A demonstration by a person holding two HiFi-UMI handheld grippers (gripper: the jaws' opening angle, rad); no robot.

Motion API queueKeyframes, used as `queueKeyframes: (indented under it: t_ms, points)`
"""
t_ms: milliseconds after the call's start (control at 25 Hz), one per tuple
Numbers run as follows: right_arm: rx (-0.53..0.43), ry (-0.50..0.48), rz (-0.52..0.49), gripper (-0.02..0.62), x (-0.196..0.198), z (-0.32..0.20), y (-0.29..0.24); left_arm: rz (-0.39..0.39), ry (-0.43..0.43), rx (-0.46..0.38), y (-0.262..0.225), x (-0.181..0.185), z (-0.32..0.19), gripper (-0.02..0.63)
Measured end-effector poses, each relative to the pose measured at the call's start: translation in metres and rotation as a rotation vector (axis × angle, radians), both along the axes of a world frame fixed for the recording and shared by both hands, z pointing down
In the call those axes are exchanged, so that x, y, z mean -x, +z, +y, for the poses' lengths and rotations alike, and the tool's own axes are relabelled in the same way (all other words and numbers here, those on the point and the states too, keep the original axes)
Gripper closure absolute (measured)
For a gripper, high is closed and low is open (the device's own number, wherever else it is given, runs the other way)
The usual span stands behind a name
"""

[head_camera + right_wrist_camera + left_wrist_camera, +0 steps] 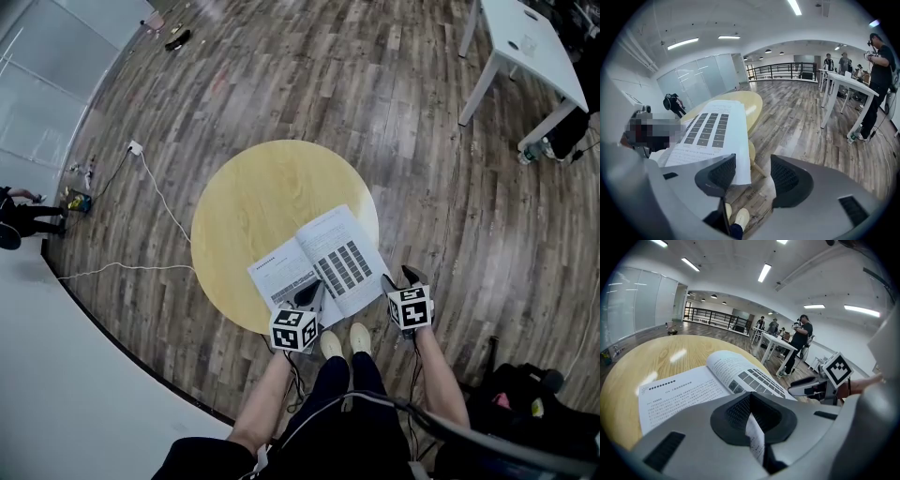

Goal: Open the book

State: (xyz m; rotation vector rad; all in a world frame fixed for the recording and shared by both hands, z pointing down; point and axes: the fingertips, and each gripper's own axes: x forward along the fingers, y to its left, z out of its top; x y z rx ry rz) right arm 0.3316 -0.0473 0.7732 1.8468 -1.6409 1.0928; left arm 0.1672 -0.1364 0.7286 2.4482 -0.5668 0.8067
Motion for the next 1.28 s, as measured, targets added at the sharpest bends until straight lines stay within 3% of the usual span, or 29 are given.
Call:
queueKeyframes:
  t_ms: [560,1080,1160,1280]
  points:
    - [0.022,0.019,0.027,0.38,-0.007,0.008,-0.016,0.011,-0.02,-0.009,-0.011,0.006,-0.004,0.607]
    - [-0.06,-0.007,0.077,0.387,0.003,-0.002,-0.063,0.061,-0.043,-0.053,-0.037,0.017,-0.006,0.607]
    - [-0.082,-0.006,0.123,0.483,0.001,-0.005,-0.075,0.07,-0.05,-0.064,-0.042,0.019,-0.007,0.607]
    - [-0.116,-0.003,0.176,0.541,0.002,-0.007,-0.095,0.086,-0.061,-0.079,-0.052,0.024,-0.005,0.607]
